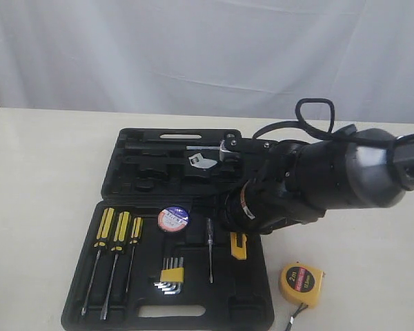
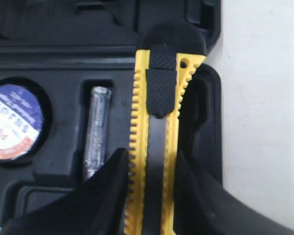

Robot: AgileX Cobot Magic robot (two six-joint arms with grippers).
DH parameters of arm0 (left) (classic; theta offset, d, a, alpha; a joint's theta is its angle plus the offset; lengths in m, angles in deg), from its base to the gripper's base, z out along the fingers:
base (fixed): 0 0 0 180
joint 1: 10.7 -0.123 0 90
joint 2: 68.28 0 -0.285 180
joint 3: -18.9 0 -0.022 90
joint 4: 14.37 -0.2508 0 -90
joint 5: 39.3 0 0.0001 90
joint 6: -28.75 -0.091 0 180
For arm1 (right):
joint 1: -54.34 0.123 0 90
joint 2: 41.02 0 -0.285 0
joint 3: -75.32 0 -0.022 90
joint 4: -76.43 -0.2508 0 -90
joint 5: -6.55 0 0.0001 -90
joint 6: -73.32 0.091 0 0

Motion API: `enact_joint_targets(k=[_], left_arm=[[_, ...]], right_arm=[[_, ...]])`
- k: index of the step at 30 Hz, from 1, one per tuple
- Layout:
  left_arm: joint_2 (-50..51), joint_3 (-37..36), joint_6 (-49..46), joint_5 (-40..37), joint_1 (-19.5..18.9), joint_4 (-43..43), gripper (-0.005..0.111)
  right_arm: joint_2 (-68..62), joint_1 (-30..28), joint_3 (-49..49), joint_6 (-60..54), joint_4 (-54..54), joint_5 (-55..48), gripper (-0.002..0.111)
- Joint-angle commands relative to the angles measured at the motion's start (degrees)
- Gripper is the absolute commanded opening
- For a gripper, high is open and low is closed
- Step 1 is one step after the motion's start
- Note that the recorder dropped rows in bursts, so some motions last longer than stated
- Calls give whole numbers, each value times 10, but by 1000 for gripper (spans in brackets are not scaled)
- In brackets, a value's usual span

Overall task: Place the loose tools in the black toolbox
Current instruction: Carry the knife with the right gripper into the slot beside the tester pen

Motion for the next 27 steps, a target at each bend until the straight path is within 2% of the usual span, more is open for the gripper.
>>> enact_joint_targets(k=[1, 11, 27], left_arm=[[-1, -1, 1, 6, 3, 6, 0], [-1, -1, 1, 6, 3, 6, 0], [-1, -1, 1, 6, 3, 6, 0]], right_arm=[[-14, 5, -1, -3, 4, -11, -1], [-31, 15, -1, -6, -8, -24, -1], [-31, 18, -1, -96, -68, -51, 0]])
